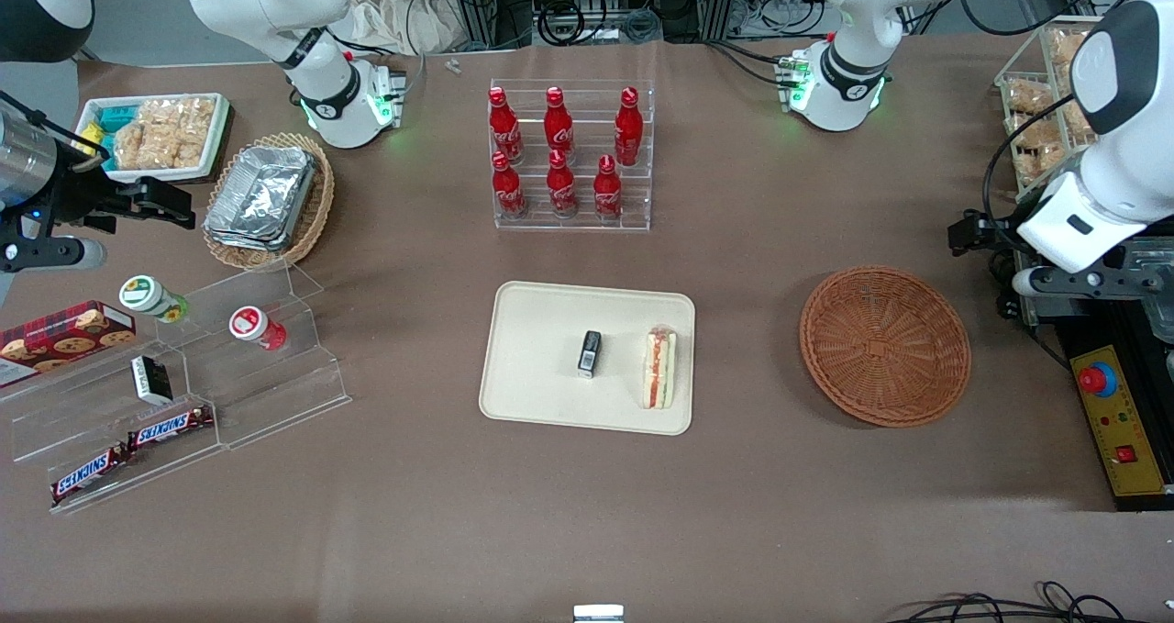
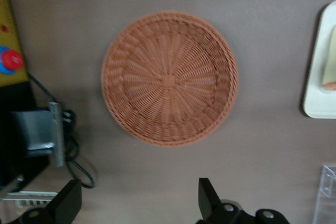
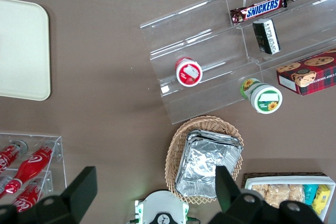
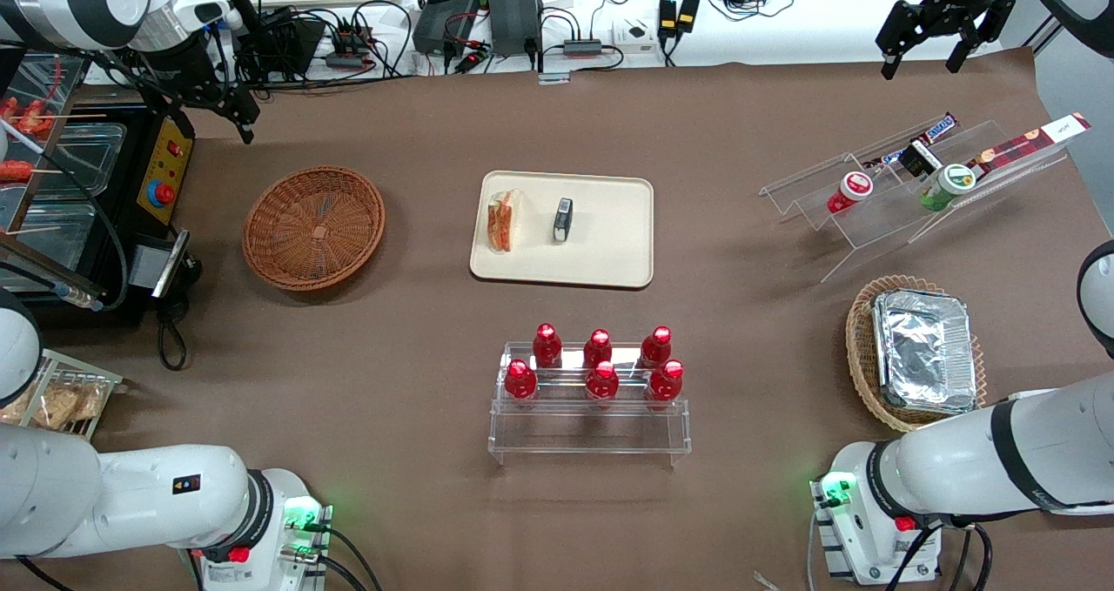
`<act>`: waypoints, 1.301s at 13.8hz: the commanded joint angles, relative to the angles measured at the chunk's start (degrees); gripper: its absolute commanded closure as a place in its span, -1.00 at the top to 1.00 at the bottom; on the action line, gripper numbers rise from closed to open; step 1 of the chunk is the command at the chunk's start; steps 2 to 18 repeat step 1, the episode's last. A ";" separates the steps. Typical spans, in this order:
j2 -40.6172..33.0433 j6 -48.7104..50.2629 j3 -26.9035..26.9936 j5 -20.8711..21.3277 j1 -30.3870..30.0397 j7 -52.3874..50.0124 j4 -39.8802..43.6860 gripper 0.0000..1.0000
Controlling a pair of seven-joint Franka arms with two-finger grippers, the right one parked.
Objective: Place sandwich from basket to tray
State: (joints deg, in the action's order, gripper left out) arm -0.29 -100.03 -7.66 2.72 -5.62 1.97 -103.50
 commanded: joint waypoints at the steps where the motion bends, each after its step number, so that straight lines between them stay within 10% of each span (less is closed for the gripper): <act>1: 4.94 4.04 -0.96 1.67 -0.01 0.41 7.51 1.00; 18: 4.94 4.04 -0.96 1.67 -0.01 0.41 7.51 1.00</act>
